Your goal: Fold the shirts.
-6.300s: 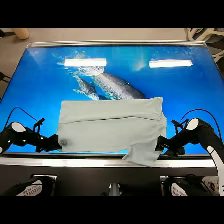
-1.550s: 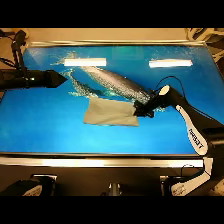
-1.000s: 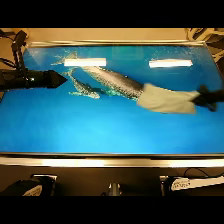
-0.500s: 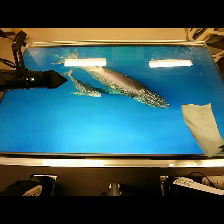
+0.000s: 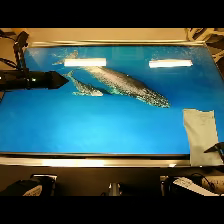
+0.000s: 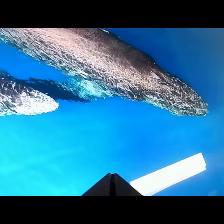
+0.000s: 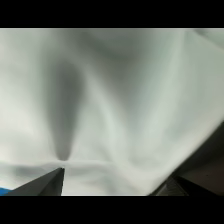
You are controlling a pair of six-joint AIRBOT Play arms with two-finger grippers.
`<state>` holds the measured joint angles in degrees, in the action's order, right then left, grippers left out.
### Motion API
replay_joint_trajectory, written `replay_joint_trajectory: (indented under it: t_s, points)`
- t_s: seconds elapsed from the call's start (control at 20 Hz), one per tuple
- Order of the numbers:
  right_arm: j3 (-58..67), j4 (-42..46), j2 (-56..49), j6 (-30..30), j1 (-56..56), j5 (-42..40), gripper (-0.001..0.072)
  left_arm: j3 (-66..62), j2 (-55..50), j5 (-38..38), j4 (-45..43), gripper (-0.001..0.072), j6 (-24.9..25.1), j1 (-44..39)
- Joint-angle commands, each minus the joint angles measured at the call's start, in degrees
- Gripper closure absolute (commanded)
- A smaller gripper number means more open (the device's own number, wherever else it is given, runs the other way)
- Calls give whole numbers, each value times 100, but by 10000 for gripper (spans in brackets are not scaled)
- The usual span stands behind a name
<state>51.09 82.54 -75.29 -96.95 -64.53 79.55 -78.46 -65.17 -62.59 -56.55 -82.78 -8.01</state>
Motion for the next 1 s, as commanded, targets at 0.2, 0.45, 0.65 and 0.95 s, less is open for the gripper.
replay_joint_trajectory:
  t_s: [0.2,0.45,0.65,0.95]
  points:
    - [2903,11,87,509,964,-494,24,-256,-348,48,-1241,684,-223,-79]
    - [3943,61,59,409,4127,-1012,50,-1139,-1574,-769,-4238,534,-1598,-452]
    - [3936,7,-643,223,5923,470,54,-431,-1875,-1784,-3748,47,-1609,-546]
    - [3915,-46,-1152,-59,6301,990,63,979,-1019,-439,-3751,45,-1987,-660]
